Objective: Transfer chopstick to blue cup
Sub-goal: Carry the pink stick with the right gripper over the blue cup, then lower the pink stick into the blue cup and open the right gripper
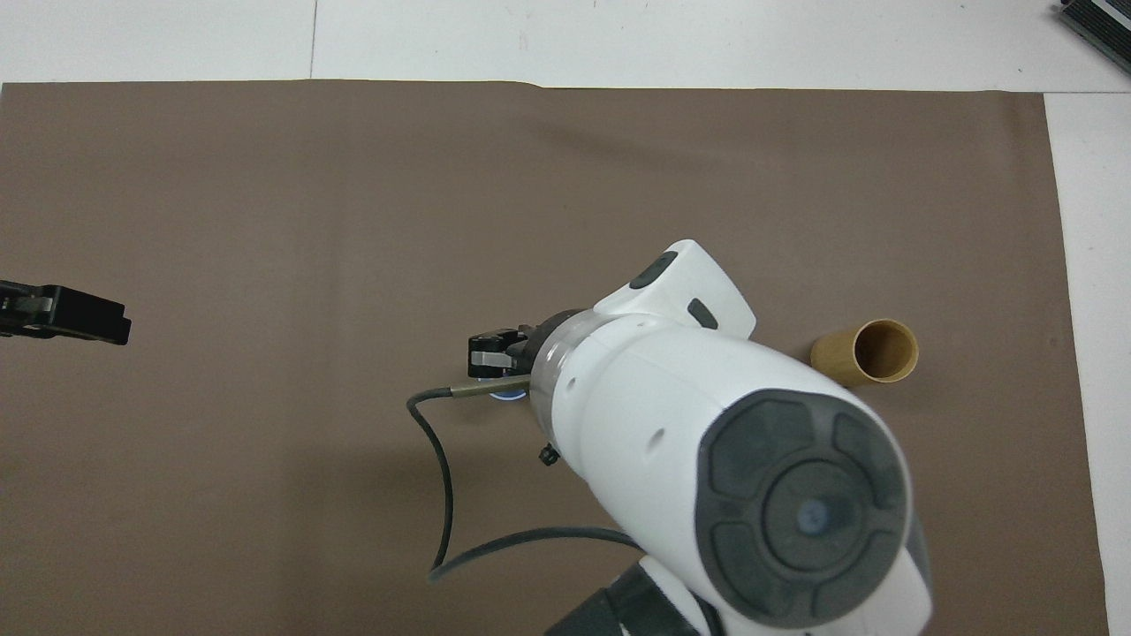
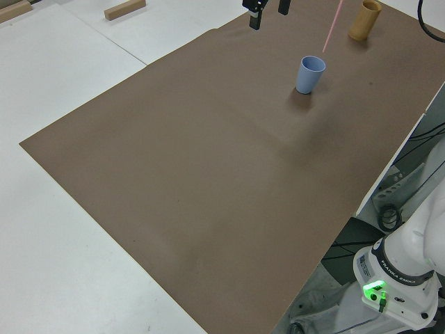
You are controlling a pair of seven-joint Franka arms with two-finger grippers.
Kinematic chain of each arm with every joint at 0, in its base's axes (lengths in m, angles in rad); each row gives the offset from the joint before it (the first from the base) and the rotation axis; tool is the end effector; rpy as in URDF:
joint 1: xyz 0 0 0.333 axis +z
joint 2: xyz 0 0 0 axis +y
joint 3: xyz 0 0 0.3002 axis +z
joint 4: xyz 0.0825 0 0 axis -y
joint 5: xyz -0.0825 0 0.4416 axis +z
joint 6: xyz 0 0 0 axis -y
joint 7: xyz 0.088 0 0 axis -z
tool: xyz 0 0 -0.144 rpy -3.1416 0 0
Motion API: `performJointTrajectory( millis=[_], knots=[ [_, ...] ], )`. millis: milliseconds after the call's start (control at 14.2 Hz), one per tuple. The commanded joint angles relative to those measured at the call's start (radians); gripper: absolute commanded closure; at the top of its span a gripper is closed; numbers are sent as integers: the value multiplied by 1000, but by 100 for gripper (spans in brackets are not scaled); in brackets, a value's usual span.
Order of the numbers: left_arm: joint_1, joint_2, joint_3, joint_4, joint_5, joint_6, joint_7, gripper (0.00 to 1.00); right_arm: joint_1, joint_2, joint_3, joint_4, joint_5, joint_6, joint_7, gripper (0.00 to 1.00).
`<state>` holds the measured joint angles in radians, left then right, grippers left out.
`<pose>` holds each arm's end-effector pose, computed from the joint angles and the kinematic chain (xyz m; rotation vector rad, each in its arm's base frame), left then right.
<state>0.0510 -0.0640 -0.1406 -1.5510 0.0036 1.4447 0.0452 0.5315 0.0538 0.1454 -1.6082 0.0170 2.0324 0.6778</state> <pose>0.5758 -0.0535 0.6091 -3.1204 0.2093 0.0667 0.5302 0.4255 0.5683 -2.8637 0.0104 -0.3968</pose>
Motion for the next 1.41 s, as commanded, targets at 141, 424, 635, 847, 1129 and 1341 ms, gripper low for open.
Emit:
performJointTrajectory(
  millis=[141,424,635,847,1129,1341],
  knots=[
    [15,4,-11,19,4,-20,-5,0,7,49,0,-15,-60,45,25,100],
    [15,4,-11,19,4,-20,-5,0,7,51,0,-45,-68,58,25,100],
    [15,4,-11,19,4,-20,-5,0,7,52,0,-79,-68,94,23,100],
    [15,4,-11,19,3,-20,-5,0,7,55,0,-96,-68,121,19,100],
    [15,4,-11,19,2,-20,-5,0,4,57,0,-99,-68,123,14,100],
    [15,4,-11,19,4,-20,-7,0,4,67,0,-119,-68,153,12,100]
  ],
)
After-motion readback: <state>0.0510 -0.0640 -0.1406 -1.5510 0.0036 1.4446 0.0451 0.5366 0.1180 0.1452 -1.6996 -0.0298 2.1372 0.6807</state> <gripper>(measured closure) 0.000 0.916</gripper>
